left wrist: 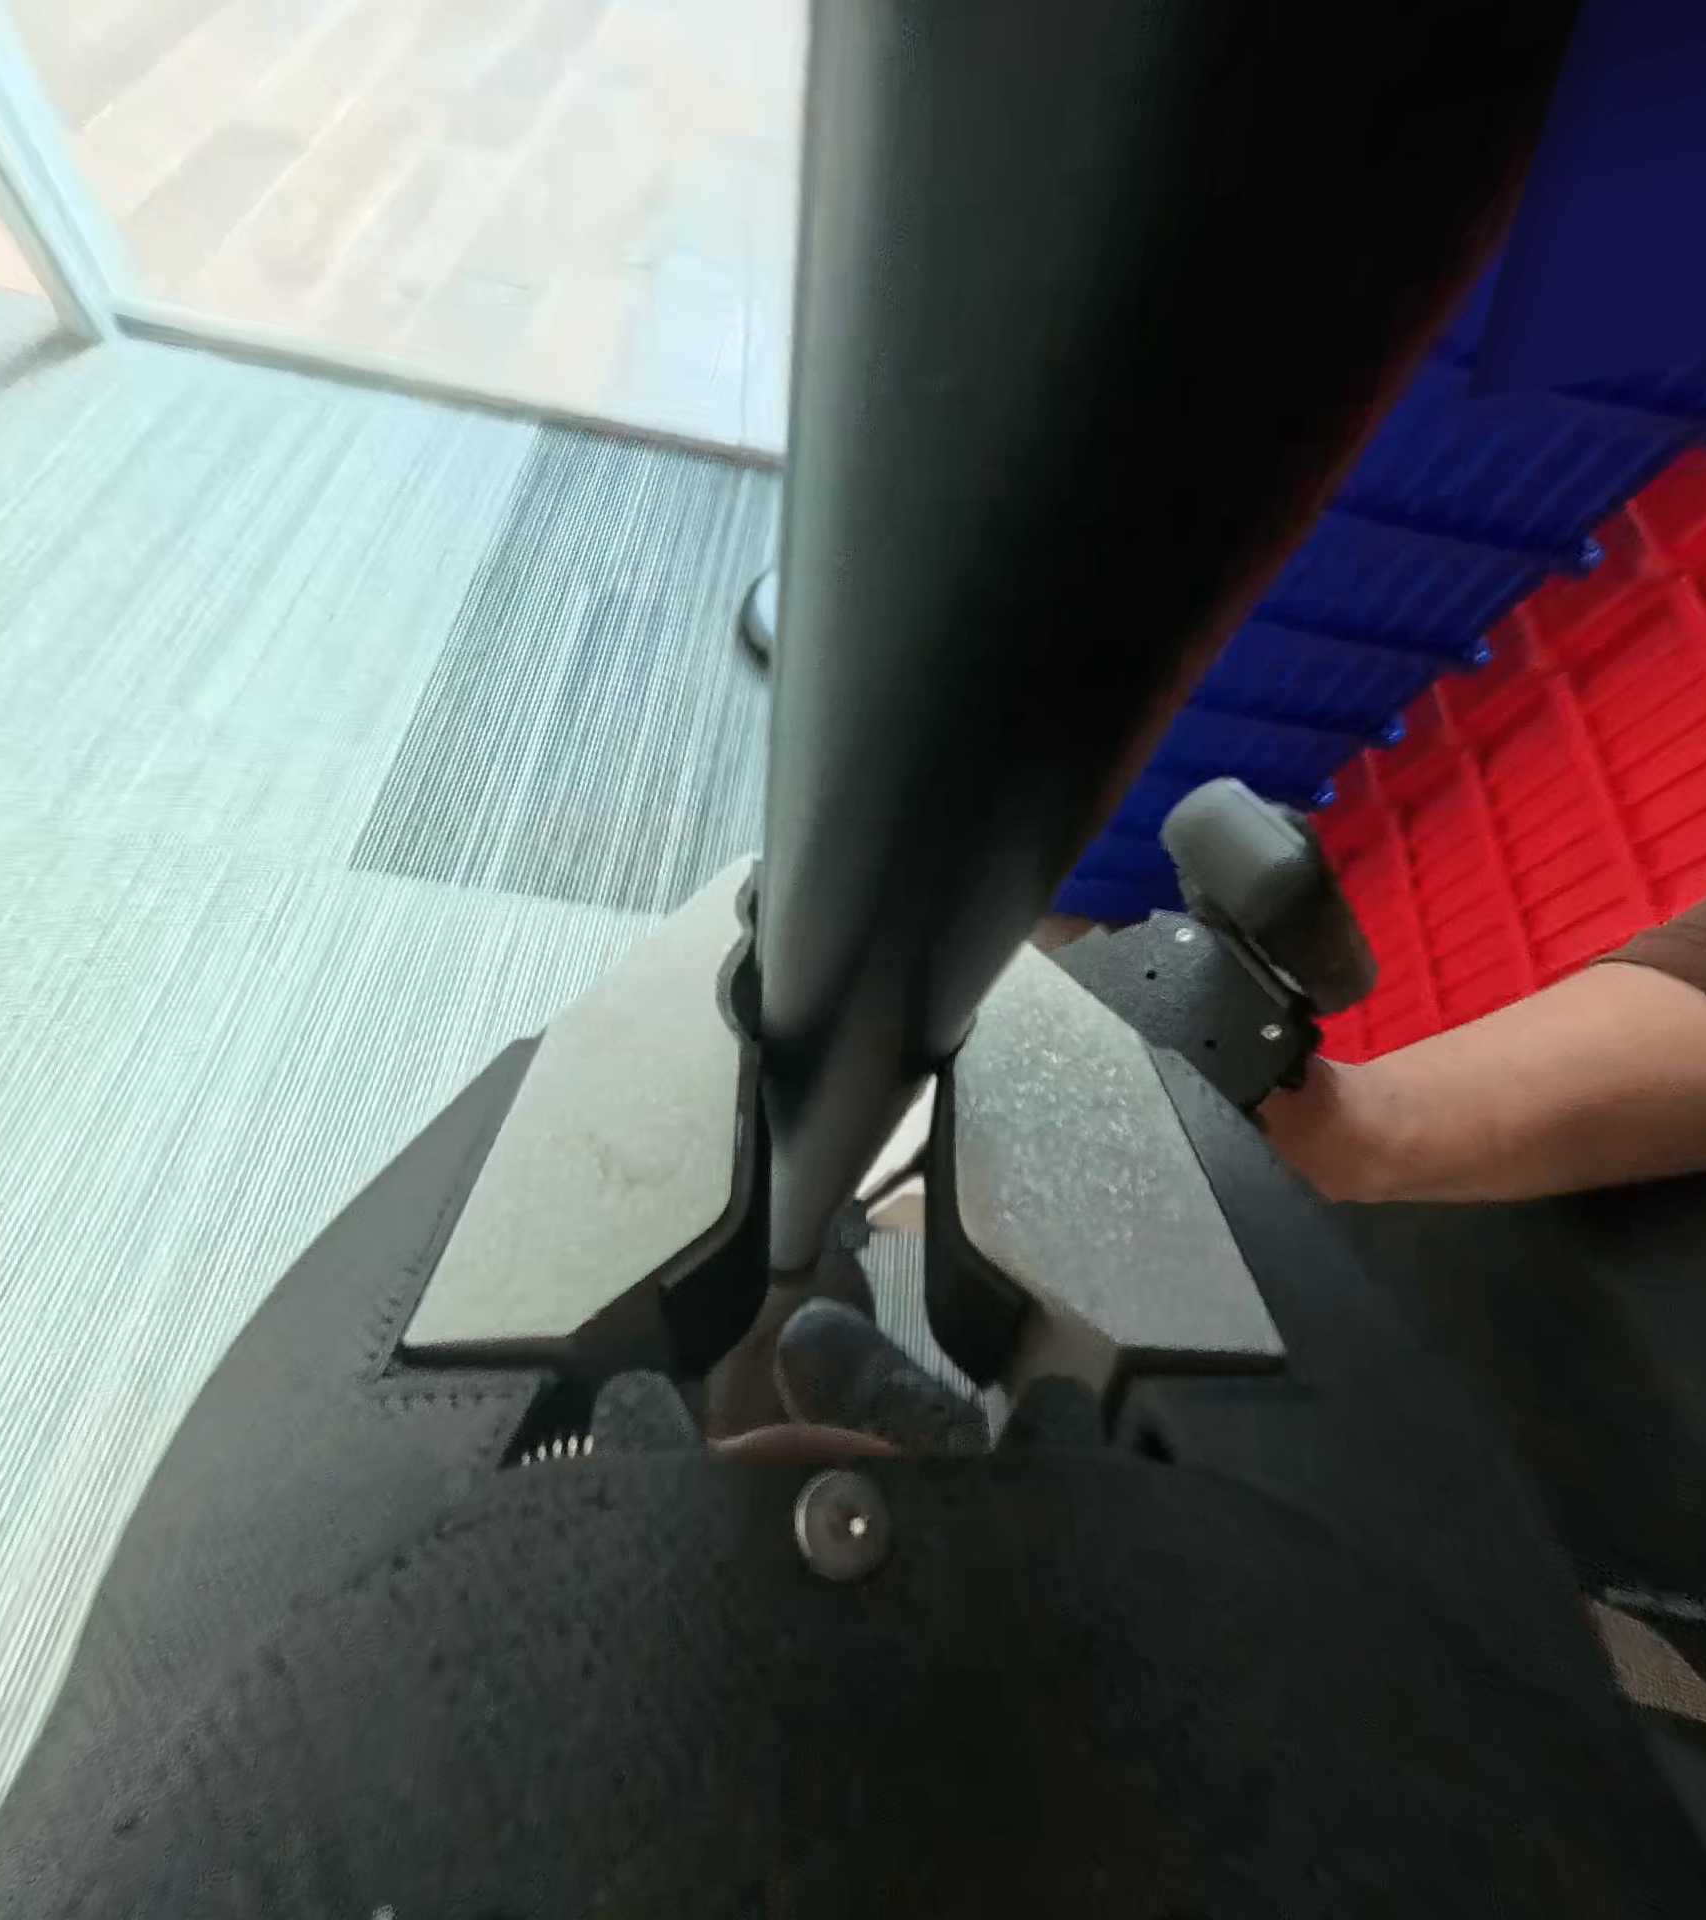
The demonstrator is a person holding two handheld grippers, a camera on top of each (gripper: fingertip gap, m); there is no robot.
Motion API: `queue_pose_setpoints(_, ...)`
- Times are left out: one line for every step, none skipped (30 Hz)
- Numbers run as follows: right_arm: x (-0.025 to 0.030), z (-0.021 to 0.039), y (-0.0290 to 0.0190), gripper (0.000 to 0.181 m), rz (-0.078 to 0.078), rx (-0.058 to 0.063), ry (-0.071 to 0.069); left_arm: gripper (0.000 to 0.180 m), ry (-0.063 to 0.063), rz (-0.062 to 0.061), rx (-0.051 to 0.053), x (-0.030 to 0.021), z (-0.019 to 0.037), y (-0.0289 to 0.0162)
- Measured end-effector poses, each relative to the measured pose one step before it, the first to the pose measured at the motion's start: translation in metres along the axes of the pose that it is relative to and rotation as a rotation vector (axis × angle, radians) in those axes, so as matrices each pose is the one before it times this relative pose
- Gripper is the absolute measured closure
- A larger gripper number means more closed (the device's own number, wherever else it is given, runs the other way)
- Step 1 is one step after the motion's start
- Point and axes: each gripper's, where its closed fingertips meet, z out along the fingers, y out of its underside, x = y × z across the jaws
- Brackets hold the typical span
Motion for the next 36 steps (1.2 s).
queue_pose_setpoints(-0.00086,-0.00503,0.00265,0.181,0.0081,0.0007,-0.0064,0.149,0.0126,0.0136,0.0171,0.00746,0.00244,-0.00090)
queue_pose_setpoints(0.00013,-0.00479,0.00200,0.181,0.0126,0.0015,0.0000,0.150,0.0138,0.0138,-0.0016,0.00602,0.00304,0.00003)
queue_pose_setpoints(0.00092,-0.00403,0.00134,0.181,0.0154,0.0003,0.0037,0.151,0.0053,0.0215,-0.0052,0.00372,0.00274,-0.00004)
queue_pose_setpoints(0.00110,-0.00367,-0.00043,0.181,0.0078,0.0039,0.0041,0.152,-0.0059,0.0242,-0.0013,0.00166,0.00202,-0.00033)
queue_pose_setpoints(0.00151,-0.00375,-0.00350,0.181,-0.0014,0.0170,0.0070,0.152,-0.0076,0.0052,0.0019,0.00020,0.00104,-0.00032)
queue_pose_setpoints(0.00159,-0.00389,-0.00545,0.181,-0.0041,0.0267,0.0078,0.152,-0.0018,-0.0129,0.0059,-0.00008,0.00014,-0.00031)
queue_pose_setpoints(0.00059,-0.00279,-0.00451,0.181,-0.0028,0.0213,0.0022,0.152,0.0012,-0.0116,-0.0017,-0.00001,-0.00037,0.00046)
queue_pose_setpoints(-0.00148,-0.00055,-0.00086,0.181,-0.0060,0.0005,-0.0083,0.152,-0.0067,0.0102,-0.0123,-0.00055,-0.00028,0.00109)
queue_pose_setpoints(-0.00324,0.00158,0.00293,0.181,-0.0137,-0.0187,-0.0130,0.153,-0.0055,0.0219,-0.0221,0.00021,0.00011,0.00141)
queue_pose_setpoints(-0.00329,0.00190,0.00247,0.181,-0.0142,-0.0139,-0.0071,0.154,-0.0036,0.0151,-0.0142,0.00054,0.00039,0.00068)
queue_pose_setpoints(-0.00185,0.00090,0.00025,0.181,-0.0082,-0.0002,0.0022,0.153,-0.0033,-0.0081,0.0043,-0.00028,-0.00004,-0.00031)
queue_pose_setpoints(-0.00063,-0.00017,-0.00076,0.181,-0.0027,0.0063,0.0031,0.153,0.0060,-0.0277,0.0127,0.00006,-0.00038,-0.00053)
queue_pose_setpoints(-0.00063,0.00048,-0.00002,0.181,0.0037,0.0018,-0.0019,0.152,0.0073,-0.0271,0.0120,0.00043,-0.00072,-0.00045)
queue_pose_setpoints(-0.00071,0.00149,0.00094,0.181,-0.0052,-0.0024,0.0002,0.151,0.0080,-0.0273,0.0159,0.00061,-0.00063,-0.00065)
queue_pose_setpoints(-0.00162,0.00187,0.00071,0.181,-0.0226,0.0032,0.0008,0.149,0.0103,-0.0376,0.0168,-0.00064,-0.00078,-0.00066)
queue_pose_setpoints(0.00007,0.00193,-0.00098,0.181,-0.0235,0.0108,0.0150,0.147,0.0113,-0.0412,0.0103,-0.00196,-0.00087,-0.00013)
queue_pose_setpoints(0.00041,0.00266,-0.00124,0.181,-0.0160,0.0026,0.0125,0.145,0.0045,-0.0342,0.0048,-0.00356,-0.00067,0.00002)
queue_pose_setpoints(0.00068,0.00319,-0.00139,0.181,-0.0082,0.0012,0.0059,0.141,0.0013,-0.0182,-0.0151,-0.00372,0.00058,0.00238)
queue_pose_setpoints(0.00069,0.00302,-0.00132,0.181,0.0016,0.0076,-0.0014,0.137,0.0002,0.0023,-0.0219,-0.00305,0.00102,0.00338)
queue_pose_setpoints(0.00053,0.00206,-0.00086,0.181,0.0120,0.0111,-0.0049,0.136,0.0077,0.0065,0.0010,-0.00163,-0.00017,-0.00018)
queue_pose_setpoints(0.00032,0.00050,-0.00033,0.181,0.0152,0.0078,-0.0049,0.139,0.0227,-0.0037,-0.0051,0.00038,-0.00005,0.00006)
queue_pose_setpoints(-0.00006,-0.00123,0.00047,0.181,0.0094,0.0014,-0.0045,0.141,0.0356,0.0025,-0.0093,0.00324,0.00112,0.00164)
queue_pose_setpoints(0.00008,-0.00254,0.00097,0.181,0.0047,-0.0022,-0.0020,0.141,0.0246,0.0063,-0.0258,0.00332,0.00314,0.00527)
queue_pose_setpoints(0.00022,-0.00265,0.00084,0.181,0.0031,-0.0009,0.0012,0.140,0.0045,0.0130,-0.0330,0.00100,0.00404,0.00711)
queue_pose_setpoints(-0.00002,-0.00126,0.00039,0.181,0.0056,0.0020,0.0005,0.141,-0.0151,0.0264,-0.0161,-0.00194,0.00284,0.00458)
queue_pose_setpoints(0.00021,0.00090,-0.00038,0.181,0.0103,-0.0016,0.0011,0.146,-0.0368,0.0406,0.0160,-0.00531,-0.00037,-0.00137)
queue_pose_setpoints(0.00100,0.00254,-0.00120,0.181,0.0015,-0.0071,0.0086,0.150,-0.0390,0.0315,-0.0081,-0.00694,-0.00057,0.00027)
queue_pose_setpoints(0.00106,0.00290,-0.00145,0.181,-0.0127,-0.0089,0.0118,0.149,-0.0325,0.0301,-0.0248,-0.00606,-0.00076,0.00107)
queue_pose_setpoints(0.00080,0.00219,-0.00110,0.181,-0.0091,-0.0022,0.0046,0.152,-0.0171,0.0185,-0.0268,-0.00340,-0.00047,0.00139)
queue_pose_setpoints(0.00044,0.00109,-0.00062,0.181,0.0096,0.0045,-0.0077,0.152,-0.0001,0.0084,-0.0166,-0.00058,-0.00067,-0.00016)
queue_pose_setpoints(0.00017,0.00074,-0.00036,0.181,0.0134,0.0044,-0.0123,0.153,-0.0043,0.0201,-0.0163,-0.00035,-0.00095,-0.00043)
queue_pose_setpoints(0.00039,0.00060,-0.00041,0.181,-0.0086,-0.0011,-0.0052,0.154,0.0038,0.0000,0.0000,-0.00082,-0.00076,-0.00020)
queue_pose_setpoints(-0.00016,0.00138,-0.00032,0.181,-0.0214,-0.0055,-0.0019,0.153,0.0003,-0.0224,0.0015,-0.00252,-0.00098,0.00023)
queue_pose_setpoints(0.00022,0.00208,-0.00074,0.181,-0.0125,-0.0074,-0.0005,0.153,-0.0067,-0.0165,0.0069,-0.00346,-0.00112,-0.00014)
queue_pose_setpoints(0.00001,0.00226,-0.00084,0.181,-0.0055,-0.0057,-0.0035,0.153,-0.0120,-0.0140,0.0089,-0.00350,-0.00151,-0.00007)
queue_pose_setpoints(-0.00012,0.00210,-0.00058,0.181,0.0040,-0.0035,-0.0051,0.154,-0.0081,-0.0142,0.0065,-0.00261,-0.00130,0.00013)
